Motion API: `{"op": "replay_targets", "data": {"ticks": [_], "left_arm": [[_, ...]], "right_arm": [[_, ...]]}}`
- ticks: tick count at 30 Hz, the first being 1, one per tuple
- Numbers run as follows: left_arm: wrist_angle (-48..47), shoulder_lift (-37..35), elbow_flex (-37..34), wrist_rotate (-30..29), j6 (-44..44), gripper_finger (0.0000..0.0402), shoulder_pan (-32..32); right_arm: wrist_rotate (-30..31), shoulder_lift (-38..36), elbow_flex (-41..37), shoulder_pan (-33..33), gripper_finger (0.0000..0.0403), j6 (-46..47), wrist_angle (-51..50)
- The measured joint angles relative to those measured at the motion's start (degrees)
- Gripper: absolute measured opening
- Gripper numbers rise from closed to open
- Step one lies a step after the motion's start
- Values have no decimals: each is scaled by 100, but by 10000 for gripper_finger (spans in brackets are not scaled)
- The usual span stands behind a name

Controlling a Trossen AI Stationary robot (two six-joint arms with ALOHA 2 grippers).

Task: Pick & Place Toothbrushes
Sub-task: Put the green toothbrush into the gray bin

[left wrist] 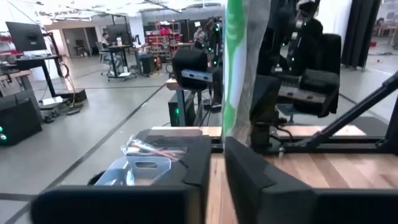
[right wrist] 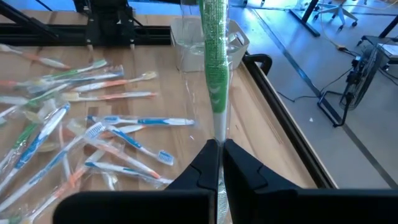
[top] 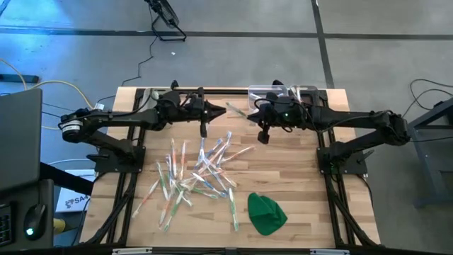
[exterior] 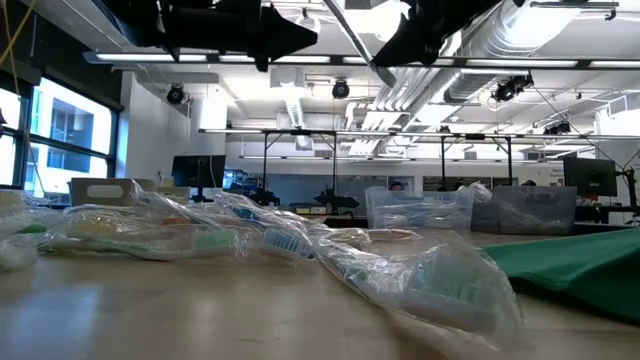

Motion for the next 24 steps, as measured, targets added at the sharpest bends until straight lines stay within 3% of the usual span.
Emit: {"op": "replay_targets", "data": {"ticks": [5, 9, 15, 21, 24], "left_arm": [[136, 2, 0, 31, -101, 128, -15], [609, 1, 2, 63, -289, 162, -49], [791, 62, 11, 54, -390, 166, -90], [868, 583, 338, -104, -730, 166, -76], [899, 783, 579, 88, -738, 165, -76]], "right_arm": [[28, 0, 0, 0, 3, 1, -2], [28, 0, 0, 2, 3, -14, -2], [33, 0, 2, 3, 3, -25, -2], [39, 0, 5, 2, 3, -173, 85], [65, 0, 6, 0, 3, -175, 63]]}}
